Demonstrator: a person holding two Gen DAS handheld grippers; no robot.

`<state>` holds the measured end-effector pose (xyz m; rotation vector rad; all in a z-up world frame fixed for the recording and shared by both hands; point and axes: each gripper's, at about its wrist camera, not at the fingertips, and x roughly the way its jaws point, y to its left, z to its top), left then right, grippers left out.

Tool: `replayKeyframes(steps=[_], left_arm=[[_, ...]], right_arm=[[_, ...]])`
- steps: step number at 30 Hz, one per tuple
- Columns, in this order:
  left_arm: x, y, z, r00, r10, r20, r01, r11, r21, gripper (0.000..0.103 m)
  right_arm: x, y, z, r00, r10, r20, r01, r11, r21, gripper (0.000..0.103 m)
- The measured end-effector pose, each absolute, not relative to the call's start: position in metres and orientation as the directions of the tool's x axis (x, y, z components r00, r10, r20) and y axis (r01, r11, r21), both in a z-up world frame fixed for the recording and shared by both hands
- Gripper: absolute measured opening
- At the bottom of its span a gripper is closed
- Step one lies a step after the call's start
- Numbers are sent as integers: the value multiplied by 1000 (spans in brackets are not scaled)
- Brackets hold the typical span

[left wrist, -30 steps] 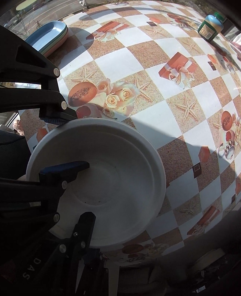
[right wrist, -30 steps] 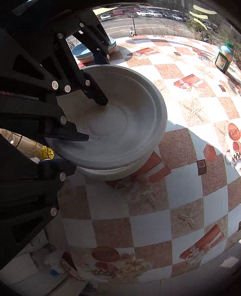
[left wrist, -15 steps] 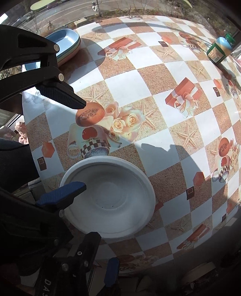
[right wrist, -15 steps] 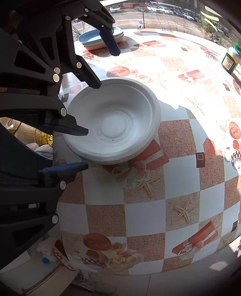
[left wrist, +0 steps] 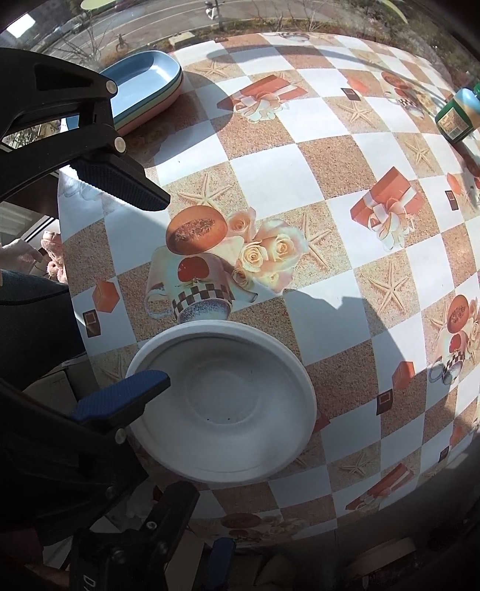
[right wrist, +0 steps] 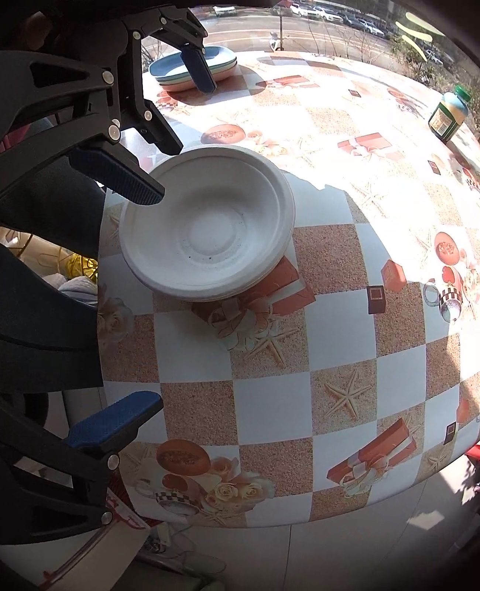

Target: Organize plates and bowls

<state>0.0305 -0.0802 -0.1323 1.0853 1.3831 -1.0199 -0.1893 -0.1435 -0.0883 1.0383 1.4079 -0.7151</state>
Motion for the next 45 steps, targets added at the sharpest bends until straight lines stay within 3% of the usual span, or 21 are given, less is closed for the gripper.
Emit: replayKeyframes(steps=[23,45], left_arm=[[30,-84,-131,-38,82,-996,961,277,-14,90],[25,-99,-193,-3,154,-988,951,307,45,90]], right_arm=[[-190,-150,-92,51,205,-978,888,439,138,101],[-187,-156,-139,-86,183,-979,873,488,15,101]])
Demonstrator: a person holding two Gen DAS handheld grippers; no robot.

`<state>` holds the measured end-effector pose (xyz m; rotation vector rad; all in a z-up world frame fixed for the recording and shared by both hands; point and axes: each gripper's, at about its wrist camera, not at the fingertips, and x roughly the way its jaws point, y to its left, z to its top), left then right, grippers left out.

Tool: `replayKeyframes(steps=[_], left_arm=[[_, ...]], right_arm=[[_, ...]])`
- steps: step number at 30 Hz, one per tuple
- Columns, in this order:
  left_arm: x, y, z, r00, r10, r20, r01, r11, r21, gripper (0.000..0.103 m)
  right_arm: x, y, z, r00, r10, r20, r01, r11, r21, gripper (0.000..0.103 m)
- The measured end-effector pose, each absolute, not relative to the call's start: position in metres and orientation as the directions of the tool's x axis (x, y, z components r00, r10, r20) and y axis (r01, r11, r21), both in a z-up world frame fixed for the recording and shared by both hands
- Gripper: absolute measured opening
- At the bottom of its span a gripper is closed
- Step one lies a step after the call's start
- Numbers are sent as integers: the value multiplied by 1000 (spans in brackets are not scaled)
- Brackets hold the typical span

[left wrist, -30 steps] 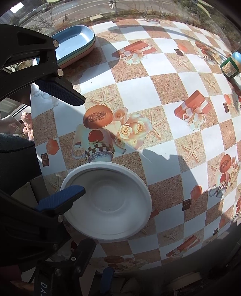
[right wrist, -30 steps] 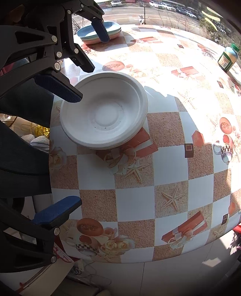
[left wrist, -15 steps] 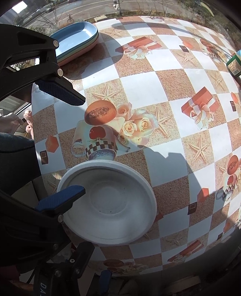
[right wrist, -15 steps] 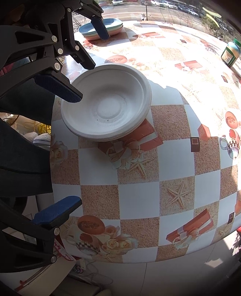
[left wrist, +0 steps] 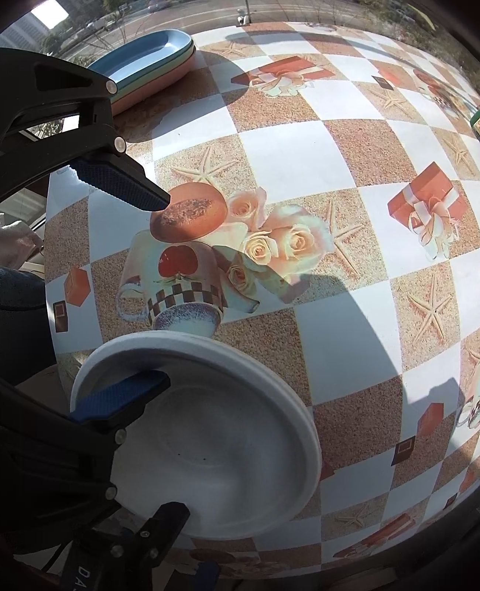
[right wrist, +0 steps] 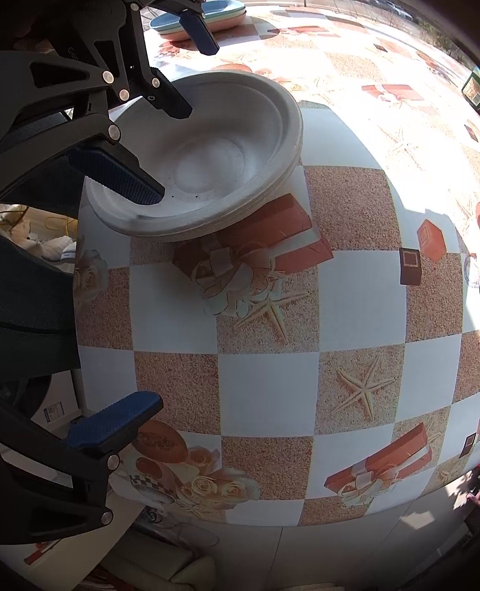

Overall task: Organize plates and bowls
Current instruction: 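Close the right tool on the rim of the stacked white bowls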

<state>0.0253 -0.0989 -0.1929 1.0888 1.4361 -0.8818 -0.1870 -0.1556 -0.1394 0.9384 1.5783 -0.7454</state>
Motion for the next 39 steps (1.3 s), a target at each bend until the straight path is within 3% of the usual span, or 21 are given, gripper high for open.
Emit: replayKeyframes(steps=[9,11,12,18,39], left_arm=[[23,-108,-218,-45,157,-987,941,338,11,92],[22,-109,-223,-30,164,-986,942,334,27,102],[22,-109,-225,-23,165,-986,943,332,34,103],[30,-106,-241,-121,145,-982,915,400,-53,103],[34,-107,-241,-137,167,-976,911,408,-58,103]], right_arm=[[-201,-158,-154,-40,226,-973,891,448,68,101],[-200,-158,-159,-17,232,-973,890,446,91,101],[-199,-158,-162,-14,233,-972,890,447,94,101],[-193,-163,-177,-13,247,-969,892,441,101,101],[-202,-170,-200,22,309,-951,914,380,145,103]])
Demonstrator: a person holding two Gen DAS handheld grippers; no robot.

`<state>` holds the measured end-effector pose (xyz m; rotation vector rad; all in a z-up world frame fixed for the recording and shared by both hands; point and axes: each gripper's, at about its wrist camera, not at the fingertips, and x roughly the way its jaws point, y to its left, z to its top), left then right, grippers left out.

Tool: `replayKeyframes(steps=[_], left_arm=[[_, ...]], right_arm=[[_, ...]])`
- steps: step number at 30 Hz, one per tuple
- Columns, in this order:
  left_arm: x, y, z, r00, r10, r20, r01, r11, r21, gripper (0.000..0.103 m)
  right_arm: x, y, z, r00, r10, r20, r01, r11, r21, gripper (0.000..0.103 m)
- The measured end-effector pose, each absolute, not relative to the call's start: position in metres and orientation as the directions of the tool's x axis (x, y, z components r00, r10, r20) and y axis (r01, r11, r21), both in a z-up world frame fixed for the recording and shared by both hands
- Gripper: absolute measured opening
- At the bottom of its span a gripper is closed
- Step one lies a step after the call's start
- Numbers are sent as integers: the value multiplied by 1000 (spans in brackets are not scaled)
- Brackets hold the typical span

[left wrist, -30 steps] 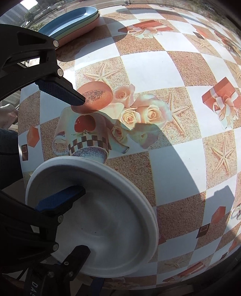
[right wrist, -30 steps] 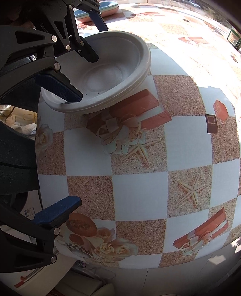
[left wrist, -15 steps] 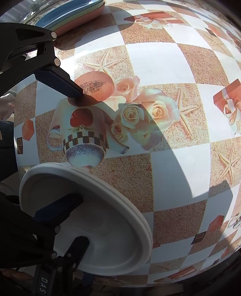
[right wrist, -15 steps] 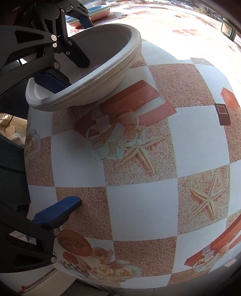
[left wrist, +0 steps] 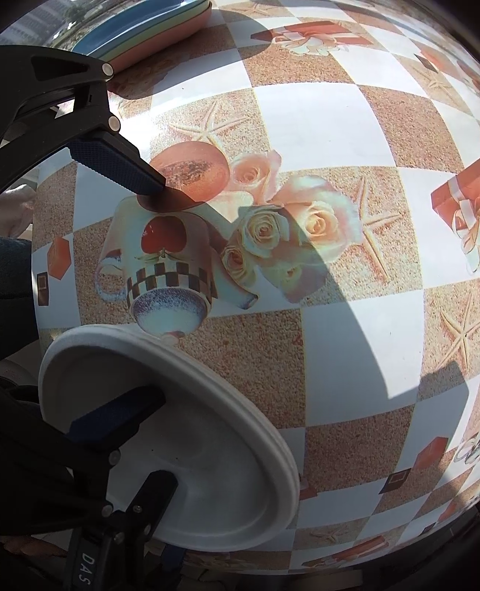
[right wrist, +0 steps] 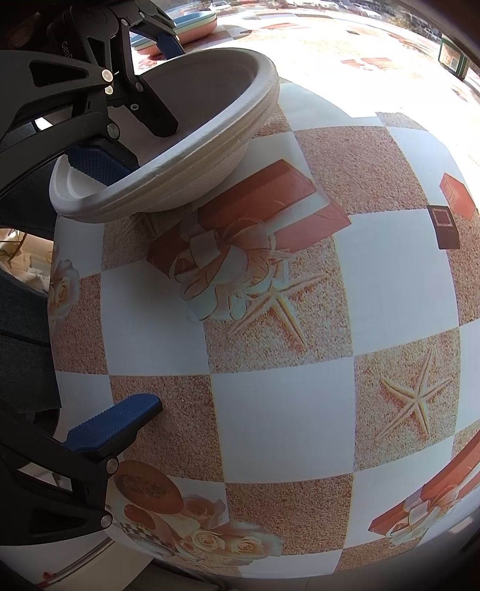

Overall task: Organize plates and bowls
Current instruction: 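Close the right tool on the rim of the stacked white bowls, then carry the bowl stack onto the blue plate and open the right tool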

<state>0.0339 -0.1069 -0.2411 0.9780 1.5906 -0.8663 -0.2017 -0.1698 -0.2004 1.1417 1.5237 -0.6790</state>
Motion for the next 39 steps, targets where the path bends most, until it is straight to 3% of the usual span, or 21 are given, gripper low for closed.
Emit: replayKeyframes(steps=[4,7,9,10,11,12,39], left_arm=[[23,-112,-231,-128,140,-982,932,354,-72,86],[12,-118,-226,-128,131,-983,952,295,-84,70],[6,-120,-224,-137,126,-982,961,258,-101,57],[3,-122,-222,-148,123,-981,965,236,-116,44],[2,-123,-222,-154,126,-980,967,224,-123,39],[1,-123,-222,-154,127,-980,968,218,-124,39],[122,-30,-232,-182,73,-981,885,447,-131,38]], right_arm=[[-199,-177,-204,17,327,-945,918,370,145,103],[-196,-174,-198,30,330,-943,917,366,157,90],[-189,-171,-194,50,330,-943,907,380,181,68],[-185,-169,-192,68,338,-939,902,382,203,60],[-179,-168,-192,96,360,-928,895,376,238,40],[-175,-166,-194,118,392,-913,892,363,271,27],[-25,-123,-207,-20,422,-906,776,578,252,26]])
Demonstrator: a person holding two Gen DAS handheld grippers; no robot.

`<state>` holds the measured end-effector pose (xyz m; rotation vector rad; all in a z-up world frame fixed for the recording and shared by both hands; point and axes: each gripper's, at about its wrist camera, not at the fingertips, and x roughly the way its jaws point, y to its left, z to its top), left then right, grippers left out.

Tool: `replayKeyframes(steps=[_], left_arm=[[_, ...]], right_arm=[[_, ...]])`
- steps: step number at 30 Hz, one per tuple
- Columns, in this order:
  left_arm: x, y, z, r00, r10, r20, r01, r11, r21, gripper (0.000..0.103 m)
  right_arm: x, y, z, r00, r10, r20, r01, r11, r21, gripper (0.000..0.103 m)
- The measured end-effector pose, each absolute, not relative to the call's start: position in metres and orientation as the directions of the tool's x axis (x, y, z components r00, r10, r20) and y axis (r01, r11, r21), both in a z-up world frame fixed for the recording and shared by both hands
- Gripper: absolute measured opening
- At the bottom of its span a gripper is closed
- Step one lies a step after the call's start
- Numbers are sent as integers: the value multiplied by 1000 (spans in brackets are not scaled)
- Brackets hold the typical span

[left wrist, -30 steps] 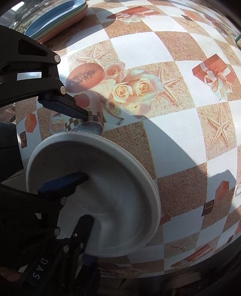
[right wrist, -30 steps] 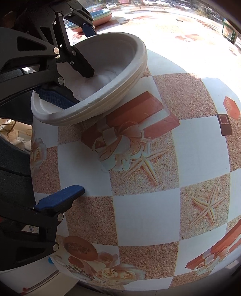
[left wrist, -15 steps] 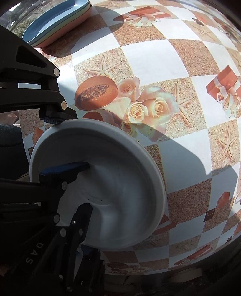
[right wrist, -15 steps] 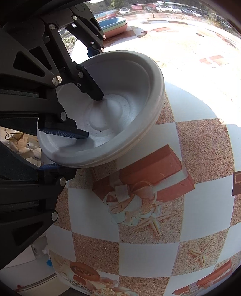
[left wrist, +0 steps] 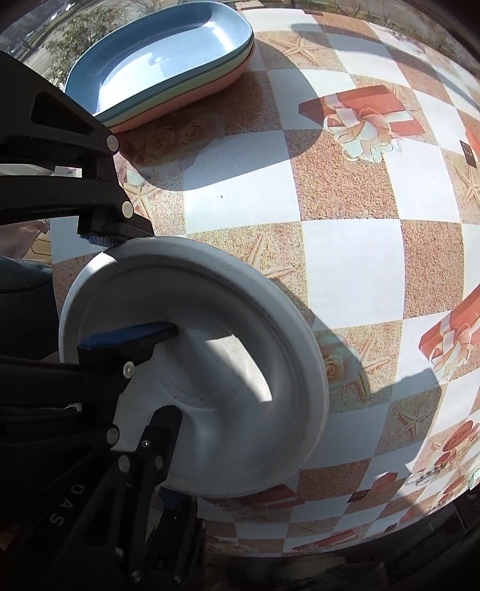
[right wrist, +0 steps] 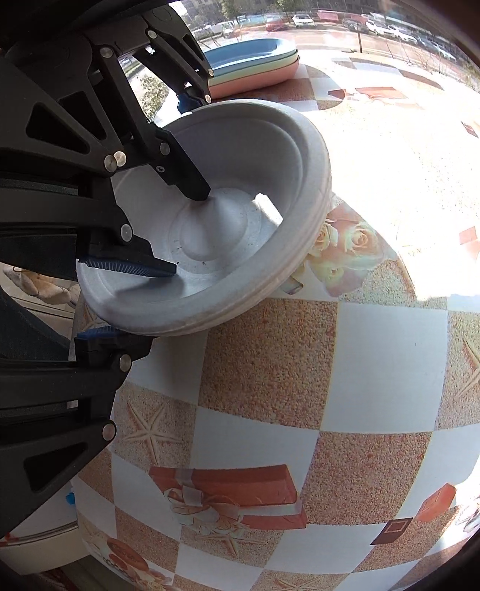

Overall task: Organize plates and bowls
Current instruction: 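Carry the bowl stack onto the blue plate and open the right tool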

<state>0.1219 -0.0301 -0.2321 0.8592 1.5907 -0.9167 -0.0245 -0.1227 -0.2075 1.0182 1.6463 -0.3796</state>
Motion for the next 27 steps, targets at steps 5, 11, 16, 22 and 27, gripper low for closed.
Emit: replayKeyframes(steps=[5,11,16,22,27], left_arm=[[141,-14,-211,-138,15,-990,867,485,-113,38],[175,9,-187,-78,-47,-996,828,553,-91,38],[200,35,-171,-30,-68,-997,780,622,-66,38],[213,50,-153,21,-54,-998,685,728,-25,38],[240,81,-159,27,-33,-999,596,803,-10,38]], right_arm=[[14,-120,-195,-22,397,-918,752,611,246,26],[61,-120,-172,2,358,-934,722,646,249,26],[102,-109,-157,16,343,-939,677,688,263,26],[161,-78,-151,17,353,-936,591,752,294,26],[189,-35,-157,1,368,-930,498,806,319,26]])
